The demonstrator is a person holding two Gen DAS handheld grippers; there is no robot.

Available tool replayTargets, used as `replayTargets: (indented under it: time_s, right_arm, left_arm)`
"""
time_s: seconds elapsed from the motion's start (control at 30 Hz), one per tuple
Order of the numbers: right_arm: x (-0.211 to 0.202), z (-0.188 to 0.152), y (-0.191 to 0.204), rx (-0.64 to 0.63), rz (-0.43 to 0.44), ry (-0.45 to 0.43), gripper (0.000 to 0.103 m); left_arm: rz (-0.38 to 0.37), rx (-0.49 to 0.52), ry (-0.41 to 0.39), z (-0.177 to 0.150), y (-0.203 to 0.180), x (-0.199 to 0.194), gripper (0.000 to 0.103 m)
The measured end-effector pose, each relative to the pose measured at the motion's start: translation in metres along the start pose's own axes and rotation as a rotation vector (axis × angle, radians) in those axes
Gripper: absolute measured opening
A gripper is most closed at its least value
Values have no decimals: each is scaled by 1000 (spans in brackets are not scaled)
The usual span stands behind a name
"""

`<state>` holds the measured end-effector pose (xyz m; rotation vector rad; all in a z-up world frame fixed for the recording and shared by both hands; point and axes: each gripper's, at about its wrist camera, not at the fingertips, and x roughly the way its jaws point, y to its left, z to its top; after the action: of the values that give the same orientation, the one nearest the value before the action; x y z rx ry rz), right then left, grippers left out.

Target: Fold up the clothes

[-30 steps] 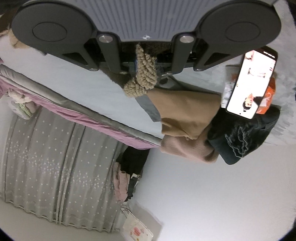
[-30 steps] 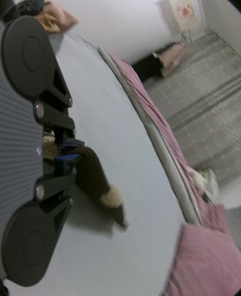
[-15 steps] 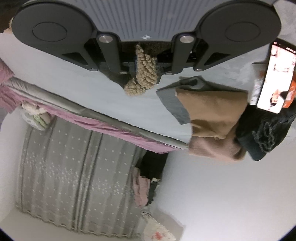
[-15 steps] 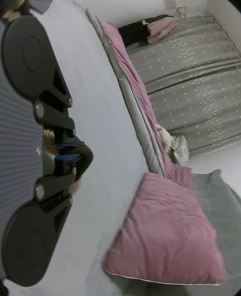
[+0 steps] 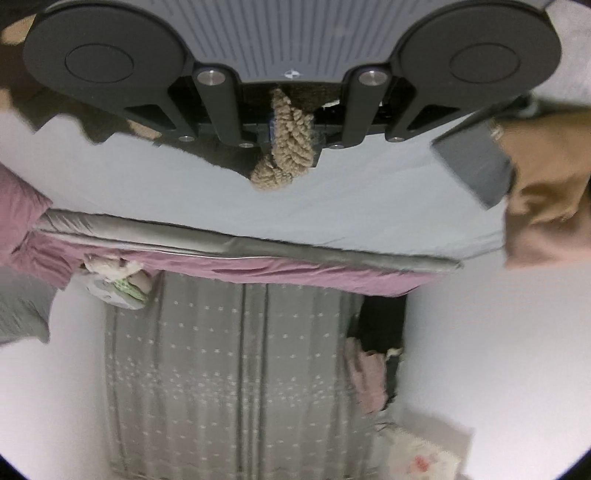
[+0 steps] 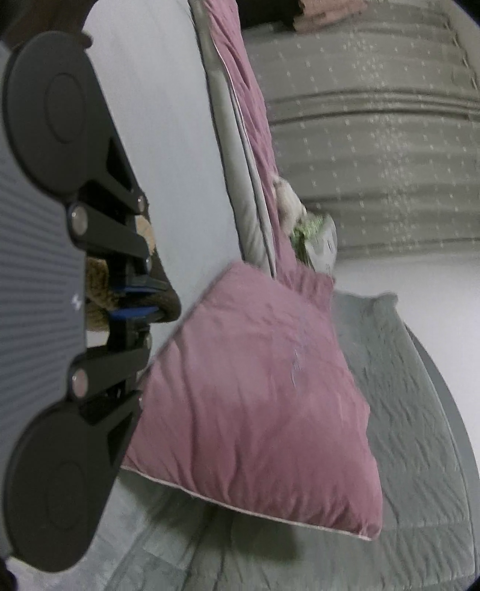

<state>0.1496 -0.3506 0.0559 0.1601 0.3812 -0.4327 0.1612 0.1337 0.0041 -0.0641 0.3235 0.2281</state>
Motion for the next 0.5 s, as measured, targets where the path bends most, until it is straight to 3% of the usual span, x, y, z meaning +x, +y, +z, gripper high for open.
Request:
replayTargets:
  time_s: [0.17,0.37,0.5]
  right_arm:
    - [39,1,-13,13,-32,-10,8]
    - [71,-19,-5,-26,-20,7,8]
    - [86,-37,6,-67,-12,29,8]
  left_arm:
    - [6,54,8,3,-29,39,15]
    - [51,125,15,-10,-52,79,15]
    - [79,125,61,-20,-54,103,15]
